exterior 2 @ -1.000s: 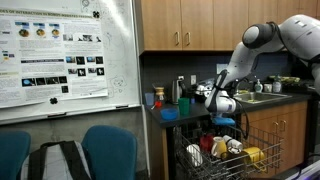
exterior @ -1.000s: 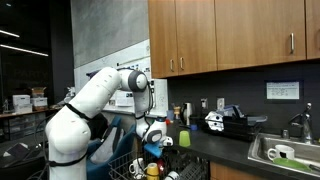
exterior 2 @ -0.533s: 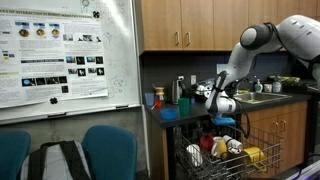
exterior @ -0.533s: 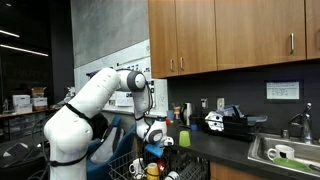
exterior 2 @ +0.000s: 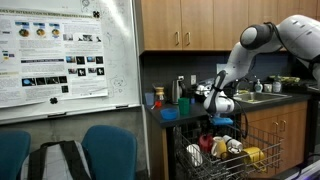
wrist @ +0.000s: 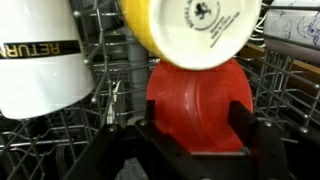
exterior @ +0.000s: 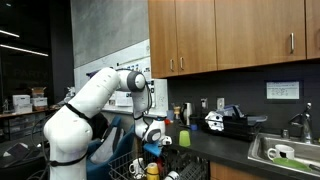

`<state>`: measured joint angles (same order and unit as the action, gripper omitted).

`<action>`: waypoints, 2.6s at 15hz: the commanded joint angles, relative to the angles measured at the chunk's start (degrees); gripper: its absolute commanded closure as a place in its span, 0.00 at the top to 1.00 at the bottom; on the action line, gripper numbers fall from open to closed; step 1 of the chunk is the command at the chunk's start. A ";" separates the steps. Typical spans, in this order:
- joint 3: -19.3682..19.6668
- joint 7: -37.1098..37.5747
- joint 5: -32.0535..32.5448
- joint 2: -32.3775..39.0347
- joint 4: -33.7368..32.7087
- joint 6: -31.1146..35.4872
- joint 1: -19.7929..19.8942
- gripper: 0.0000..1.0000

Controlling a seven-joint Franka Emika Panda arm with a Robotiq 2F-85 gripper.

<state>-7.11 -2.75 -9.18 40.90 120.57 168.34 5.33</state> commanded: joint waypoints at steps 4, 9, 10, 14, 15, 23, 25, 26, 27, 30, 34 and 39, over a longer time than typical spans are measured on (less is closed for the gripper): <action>-1.26 0.37 0.02 3.52 -2.22 0.47 0.40 0.38; -5.14 -1.64 -0.88 1.92 -0.63 1.46 3.36 0.34; -6.12 -2.12 -1.01 1.73 -0.46 1.54 4.10 0.32; -9.62 -4.58 -1.29 1.24 0.36 2.11 7.41 0.29; -10.22 -5.05 -1.30 1.14 0.56 2.09 8.05 0.29; -14.67 -8.69 -1.53 -0.64 3.34 2.36 13.19 0.17; -15.83 -9.69 -1.63 -0.94 3.72 2.38 14.41 0.12; -16.44 -10.07 -1.71 -1.14 3.92 2.44 14.93 0.08; -17.23 -10.56 -1.81 -1.46 4.06 2.34 15.47 0.04; -20.50 -11.02 -2.47 -1.37 3.88 2.02 16.29 0.00; -22.69 -10.66 -2.89 -1.41 4.21 1.18 15.72 0.00; -22.63 -10.08 -2.95 -2.71 5.41 0.61 15.41 0.29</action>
<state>-29.38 -12.19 -11.13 39.81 124.57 169.64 20.35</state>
